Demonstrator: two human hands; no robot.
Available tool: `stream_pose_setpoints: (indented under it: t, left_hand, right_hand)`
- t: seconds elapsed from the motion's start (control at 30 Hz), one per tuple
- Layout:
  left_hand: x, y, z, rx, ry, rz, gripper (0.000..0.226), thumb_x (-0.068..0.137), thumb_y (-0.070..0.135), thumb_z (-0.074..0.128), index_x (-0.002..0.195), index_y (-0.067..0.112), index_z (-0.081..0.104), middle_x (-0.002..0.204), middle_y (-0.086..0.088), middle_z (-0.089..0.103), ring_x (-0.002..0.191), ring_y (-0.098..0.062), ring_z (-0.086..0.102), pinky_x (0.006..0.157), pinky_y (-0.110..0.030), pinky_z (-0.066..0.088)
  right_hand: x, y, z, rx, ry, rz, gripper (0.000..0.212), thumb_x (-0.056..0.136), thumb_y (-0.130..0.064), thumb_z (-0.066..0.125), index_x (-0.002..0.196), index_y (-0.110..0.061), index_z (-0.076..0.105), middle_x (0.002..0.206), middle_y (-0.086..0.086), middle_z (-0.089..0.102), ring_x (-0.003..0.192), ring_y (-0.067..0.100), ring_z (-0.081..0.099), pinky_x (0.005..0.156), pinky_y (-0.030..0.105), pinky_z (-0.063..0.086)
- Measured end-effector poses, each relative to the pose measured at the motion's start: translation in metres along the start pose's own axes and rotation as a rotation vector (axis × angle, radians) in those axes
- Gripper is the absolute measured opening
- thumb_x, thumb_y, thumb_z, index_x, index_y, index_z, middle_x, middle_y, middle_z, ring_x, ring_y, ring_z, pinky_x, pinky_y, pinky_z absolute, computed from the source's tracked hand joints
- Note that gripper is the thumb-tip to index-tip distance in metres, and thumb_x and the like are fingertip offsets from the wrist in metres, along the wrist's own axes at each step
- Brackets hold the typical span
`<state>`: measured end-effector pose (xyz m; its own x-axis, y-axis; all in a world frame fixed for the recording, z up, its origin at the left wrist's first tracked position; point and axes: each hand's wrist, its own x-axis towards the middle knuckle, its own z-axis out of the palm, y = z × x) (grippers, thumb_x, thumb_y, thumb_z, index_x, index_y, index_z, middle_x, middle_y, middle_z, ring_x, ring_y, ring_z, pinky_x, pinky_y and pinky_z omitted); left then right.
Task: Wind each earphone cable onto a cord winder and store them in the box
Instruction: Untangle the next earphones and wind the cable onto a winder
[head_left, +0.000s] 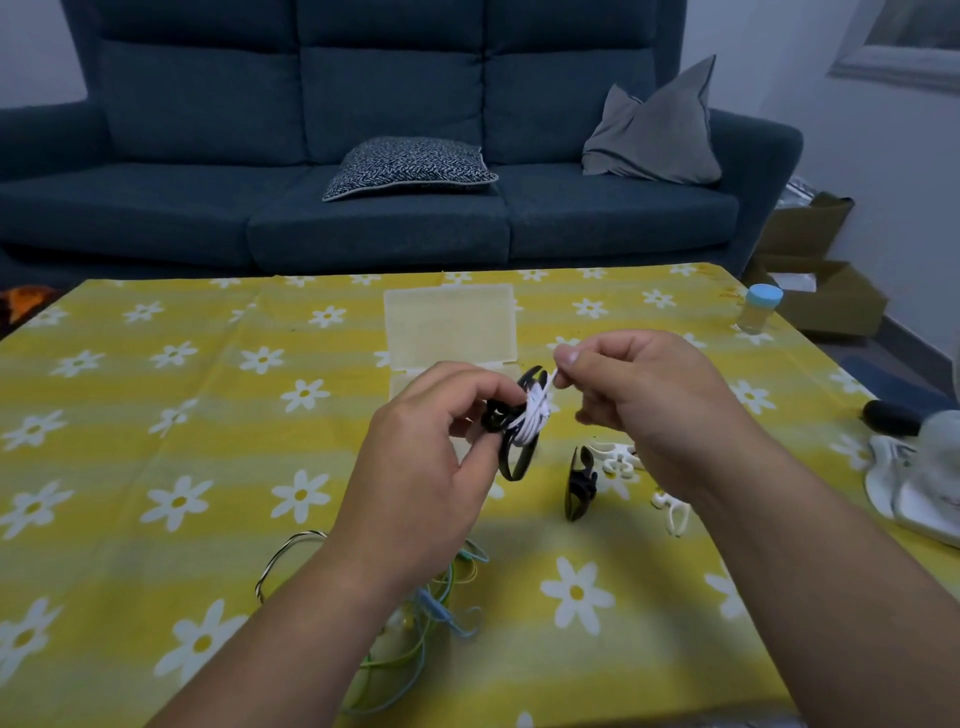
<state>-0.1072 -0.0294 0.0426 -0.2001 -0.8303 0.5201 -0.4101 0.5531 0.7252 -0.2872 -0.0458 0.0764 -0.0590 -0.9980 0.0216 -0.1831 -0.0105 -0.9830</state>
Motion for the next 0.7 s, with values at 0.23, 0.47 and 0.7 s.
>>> stream_pose_setpoints:
  t: [0.23, 0.47, 0.7]
  left_hand:
    - [-0.003, 0.003, 0.007, -0.343, -0.05, -0.133, 0.032, 0.08, -0.003, 0.061, 0.097, 0.022, 0.07, 0.097, 0.004, 0.069, 0.086, -0.017, 0.067, 0.074, -0.034, 0.055]
    - [-0.001, 0.009, 0.008, -0.534, -0.027, -0.237, 0.035, 0.084, -0.015, 0.063, 0.096, 0.017, 0.071, 0.088, -0.007, 0.075, 0.079, -0.034, 0.067, 0.071, -0.047, 0.056]
    - [-0.001, 0.015, 0.008, -0.522, -0.025, -0.201, 0.036, 0.082, -0.017, 0.063, 0.094, 0.016, 0.071, 0.097, -0.002, 0.075, 0.092, -0.021, 0.071, 0.08, -0.034, 0.055]
  right_hand:
    - [0.004, 0.006, 0.001, 0.242, -0.065, 0.16, 0.017, 0.092, -0.02, 0.066, 0.08, -0.008, 0.067, 0.074, 0.009, 0.062, 0.059, 0.021, 0.055, 0.057, 0.03, 0.055]
    - [0.002, 0.005, 0.008, 0.388, -0.055, 0.339, 0.017, 0.095, -0.018, 0.063, 0.082, -0.007, 0.065, 0.061, 0.008, 0.055, 0.045, 0.016, 0.044, 0.044, 0.026, 0.046]
    - [-0.001, 0.011, 0.023, 0.375, -0.131, 0.43, 0.019, 0.095, -0.011, 0.055, 0.09, -0.009, 0.072, 0.074, 0.013, 0.062, 0.065, 0.026, 0.047, 0.057, 0.029, 0.045]
